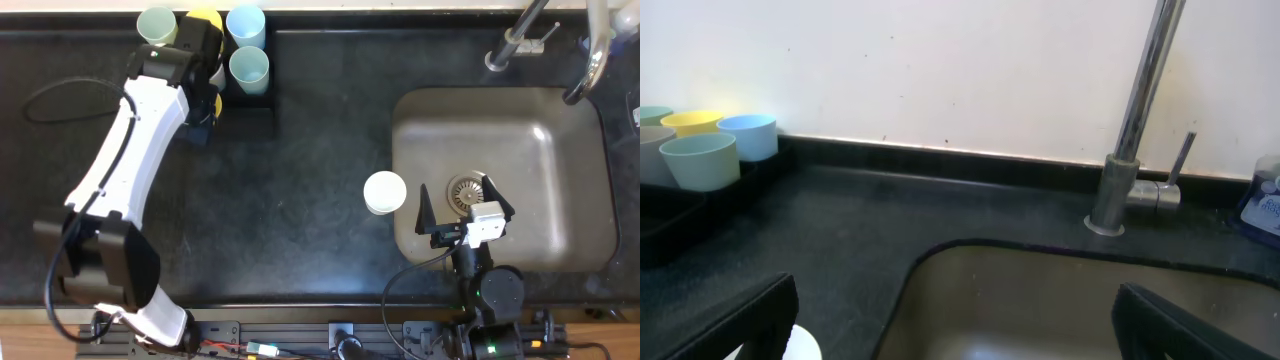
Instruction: Store Cups
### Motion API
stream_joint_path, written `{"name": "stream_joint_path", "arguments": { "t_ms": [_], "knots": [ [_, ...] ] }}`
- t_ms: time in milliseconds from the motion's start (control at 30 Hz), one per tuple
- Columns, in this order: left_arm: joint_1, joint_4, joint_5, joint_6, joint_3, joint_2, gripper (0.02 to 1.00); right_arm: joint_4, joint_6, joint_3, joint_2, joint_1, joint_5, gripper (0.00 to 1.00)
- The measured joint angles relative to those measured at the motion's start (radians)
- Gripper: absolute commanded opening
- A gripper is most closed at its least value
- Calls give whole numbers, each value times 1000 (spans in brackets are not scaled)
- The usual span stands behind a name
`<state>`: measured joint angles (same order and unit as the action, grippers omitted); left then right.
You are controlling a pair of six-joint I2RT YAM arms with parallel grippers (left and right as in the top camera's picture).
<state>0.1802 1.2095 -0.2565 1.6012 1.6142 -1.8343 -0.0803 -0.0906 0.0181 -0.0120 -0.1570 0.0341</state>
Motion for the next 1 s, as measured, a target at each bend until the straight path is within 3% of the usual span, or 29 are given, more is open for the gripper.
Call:
{"name": "stream_joint_path", "arguments": {
  "t_ms": [1000],
  "knots": [
    [-72, -99, 119, -14, 0, -132, 36, 0, 0, 0, 0, 0, 0, 998]
  ]
}}
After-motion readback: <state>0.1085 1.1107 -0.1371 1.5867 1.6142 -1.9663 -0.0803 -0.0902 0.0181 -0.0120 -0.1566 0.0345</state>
